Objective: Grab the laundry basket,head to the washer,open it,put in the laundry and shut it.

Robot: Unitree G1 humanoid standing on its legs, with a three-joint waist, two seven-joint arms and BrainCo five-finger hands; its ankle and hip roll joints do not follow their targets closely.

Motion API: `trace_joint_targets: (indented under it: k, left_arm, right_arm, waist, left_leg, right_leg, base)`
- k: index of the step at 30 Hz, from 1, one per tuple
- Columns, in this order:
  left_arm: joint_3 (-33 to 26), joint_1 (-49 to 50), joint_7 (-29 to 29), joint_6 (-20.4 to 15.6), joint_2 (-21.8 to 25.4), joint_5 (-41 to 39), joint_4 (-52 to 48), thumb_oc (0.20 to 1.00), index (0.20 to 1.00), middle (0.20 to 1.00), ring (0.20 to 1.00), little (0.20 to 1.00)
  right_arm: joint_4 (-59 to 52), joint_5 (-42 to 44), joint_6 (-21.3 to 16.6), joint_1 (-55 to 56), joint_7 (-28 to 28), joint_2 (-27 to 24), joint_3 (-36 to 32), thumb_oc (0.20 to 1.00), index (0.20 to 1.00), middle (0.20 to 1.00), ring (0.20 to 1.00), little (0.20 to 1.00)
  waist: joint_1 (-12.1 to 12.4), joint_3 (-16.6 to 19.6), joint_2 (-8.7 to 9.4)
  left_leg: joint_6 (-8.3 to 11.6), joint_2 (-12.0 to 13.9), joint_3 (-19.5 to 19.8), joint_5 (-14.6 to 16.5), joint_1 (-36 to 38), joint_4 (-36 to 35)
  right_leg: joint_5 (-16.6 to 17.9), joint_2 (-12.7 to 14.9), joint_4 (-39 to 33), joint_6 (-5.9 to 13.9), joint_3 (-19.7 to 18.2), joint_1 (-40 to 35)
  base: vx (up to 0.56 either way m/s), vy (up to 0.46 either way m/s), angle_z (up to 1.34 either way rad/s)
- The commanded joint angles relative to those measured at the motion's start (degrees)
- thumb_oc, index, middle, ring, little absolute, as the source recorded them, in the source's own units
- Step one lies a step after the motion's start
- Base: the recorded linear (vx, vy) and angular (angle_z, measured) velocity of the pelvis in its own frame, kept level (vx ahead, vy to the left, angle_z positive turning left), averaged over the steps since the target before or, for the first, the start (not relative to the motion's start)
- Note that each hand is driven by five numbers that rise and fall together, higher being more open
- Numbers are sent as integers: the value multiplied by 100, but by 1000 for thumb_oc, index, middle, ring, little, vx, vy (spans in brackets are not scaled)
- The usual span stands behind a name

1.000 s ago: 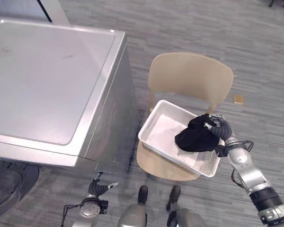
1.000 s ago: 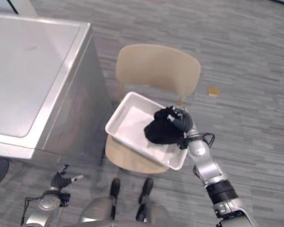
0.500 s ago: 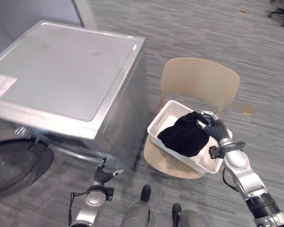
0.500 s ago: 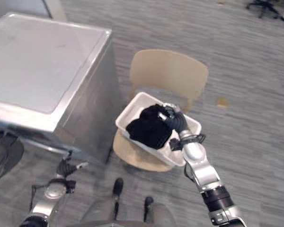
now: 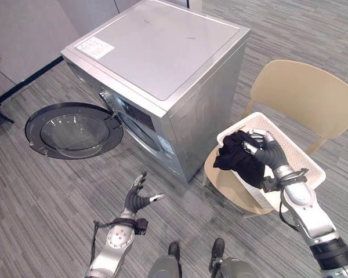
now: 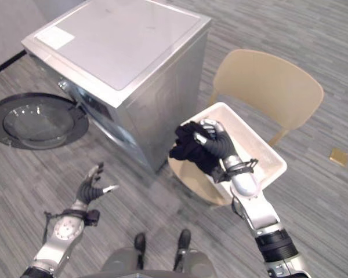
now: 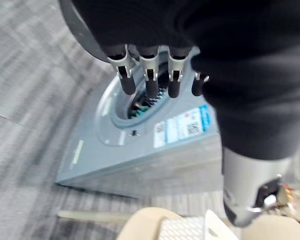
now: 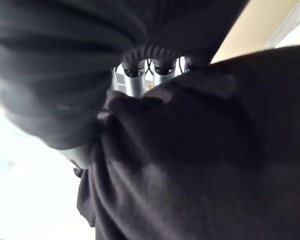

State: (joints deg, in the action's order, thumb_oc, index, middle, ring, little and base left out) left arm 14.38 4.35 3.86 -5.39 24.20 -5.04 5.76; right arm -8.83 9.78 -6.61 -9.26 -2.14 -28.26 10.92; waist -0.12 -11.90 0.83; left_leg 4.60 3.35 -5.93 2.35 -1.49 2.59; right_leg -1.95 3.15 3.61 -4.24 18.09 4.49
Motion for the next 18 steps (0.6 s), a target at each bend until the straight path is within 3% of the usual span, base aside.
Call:
trace_joint_targets:
  k: [1,6,10,11,18]
  left_arm:
    - [102,-206,-4,-432,425,660,-269,1000,1000,1000,1000,1000]
    - [788,-1091,223,-546,616,1544,-545,1000,1000,1000,1000,1000]
    - [1210,-1645,366,-525,532,1780,-409,1000,1000,1000,1000,1000]
    - [1504,-2001,440,-496,374,1839,-226,1000,1000,1000,1000,1000]
    - [2003,-2472,643,-314,-220,1644,666,1000,1000,1000,1000,1000]
  right_arm:
    - [-203,361,-438,-245,211,242,73,200,200,200,200,200]
    - [145,339,-347,-709,346,280,798,200,200,200,200,200]
    - [356,325,-295,-1056,293,442,1126,200,200,200,200,200]
    - [390,342,-284,-1328,254,610,1332,200,200,200,200,200]
    - [261,503,-268,-2237,34,1040,1699,200,200,200,200,200]
  waist:
    - [-35,517,265]
    - [-38,689,372]
    - [-33,736,428]
    - [-58,785,455]
    - [-86,844,501]
  left_leg:
    - [-233,-213,86,39,-254,-248]
    - [-255,-258,-3,-30,81,-669]
    - [-295,-283,-45,-20,171,-718]
    - [-313,-292,-83,-11,220,-752]
    - [-364,-290,-194,12,282,-759]
  right_leg:
    - [-36,-28,-558,794,-492,-137]
    - [47,-2,-594,894,-512,-295]
    - [80,11,-550,933,-563,-323]
    - [111,19,-544,967,-610,-334]
    - [207,19,-537,1011,-767,-316]
  base:
    - [27,172,47]
    - [-10,100,4]
    - [-15,58,-2]
    - [-8,52,-16]
    - [-6,23,-14]
